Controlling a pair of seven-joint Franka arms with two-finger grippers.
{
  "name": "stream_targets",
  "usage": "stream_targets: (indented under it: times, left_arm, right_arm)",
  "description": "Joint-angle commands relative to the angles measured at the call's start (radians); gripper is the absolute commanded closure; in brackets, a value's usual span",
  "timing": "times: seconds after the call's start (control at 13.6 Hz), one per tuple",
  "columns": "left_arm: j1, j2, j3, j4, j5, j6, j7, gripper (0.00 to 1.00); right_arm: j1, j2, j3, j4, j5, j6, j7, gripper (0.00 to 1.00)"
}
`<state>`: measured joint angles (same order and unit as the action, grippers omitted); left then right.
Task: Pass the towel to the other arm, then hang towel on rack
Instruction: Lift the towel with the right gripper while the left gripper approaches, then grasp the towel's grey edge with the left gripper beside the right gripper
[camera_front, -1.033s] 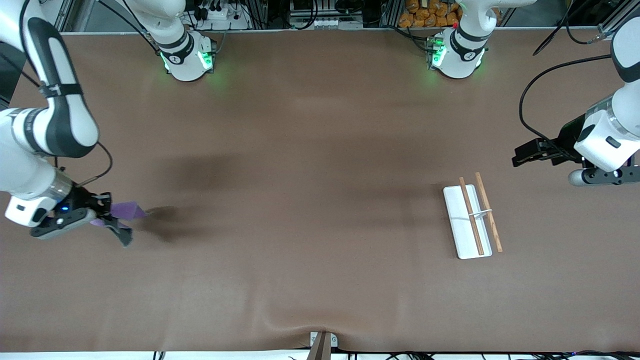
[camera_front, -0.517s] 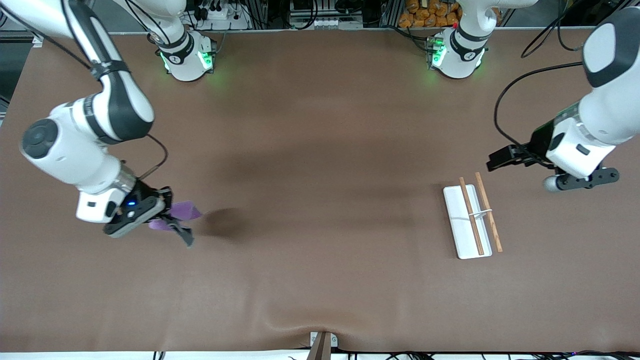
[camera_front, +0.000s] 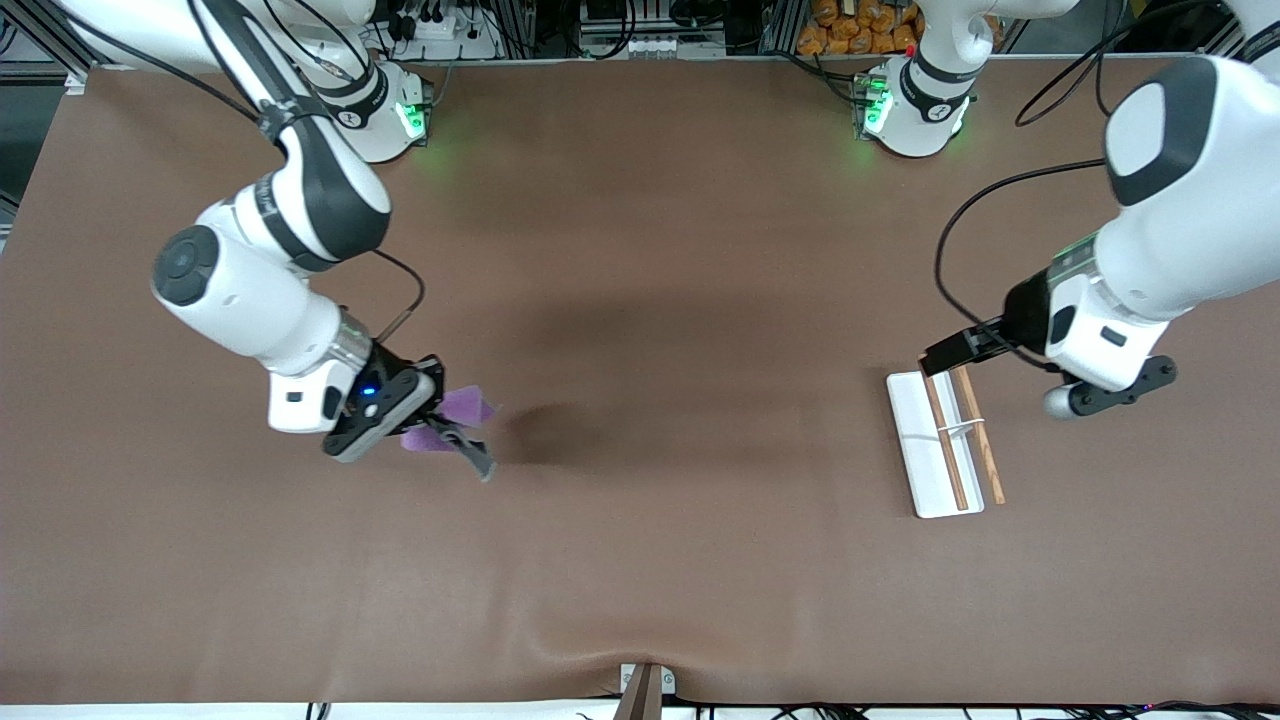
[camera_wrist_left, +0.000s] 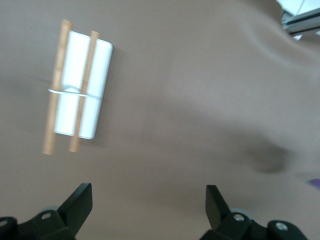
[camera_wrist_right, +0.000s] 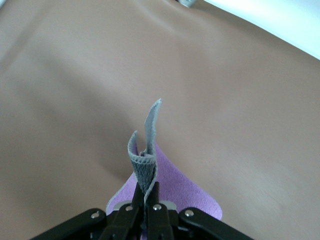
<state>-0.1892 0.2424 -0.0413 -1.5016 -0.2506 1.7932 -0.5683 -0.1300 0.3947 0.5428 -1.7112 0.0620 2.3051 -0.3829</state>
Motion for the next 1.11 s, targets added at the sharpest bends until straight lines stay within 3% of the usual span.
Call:
stream_targets:
  times: [0.0, 0.3, 0.44, 0.59, 1.03]
  left_arm:
    - [-0.027, 0.032, 0.004, 0.027, -0.084, 0.041, -0.123, 0.00]
    - [-0.096, 0.070, 0.004, 0.041, -0.119, 0.121, -0.287, 0.00]
    - [-0.119, 0.115, 0.004, 0.085, -0.165, 0.165, -0.372, 0.08]
    - [-0.147, 0.158, 0.004, 0.112, -0.214, 0.242, -0.482, 0.20]
    - [-0.217, 0.176, 0.004, 0.098, -0.242, 0.270, -0.701, 0.23]
  right_arm:
    - [0.082, 0.055, -0.003, 0.073, 0.010, 0.031, 0.009, 1.00]
    - [0.176, 0.076, -0.001, 0.107, 0.016, 0.051, 0.056, 1.00]
    - [0.225, 0.078, -0.001, 0.114, 0.027, 0.063, 0.056, 1.00]
    - [0.268, 0.076, -0.001, 0.120, 0.099, 0.080, 0.056, 1.00]
    - [0.316, 0.076, 0.000, 0.133, 0.317, 0.131, 0.059, 1.00]
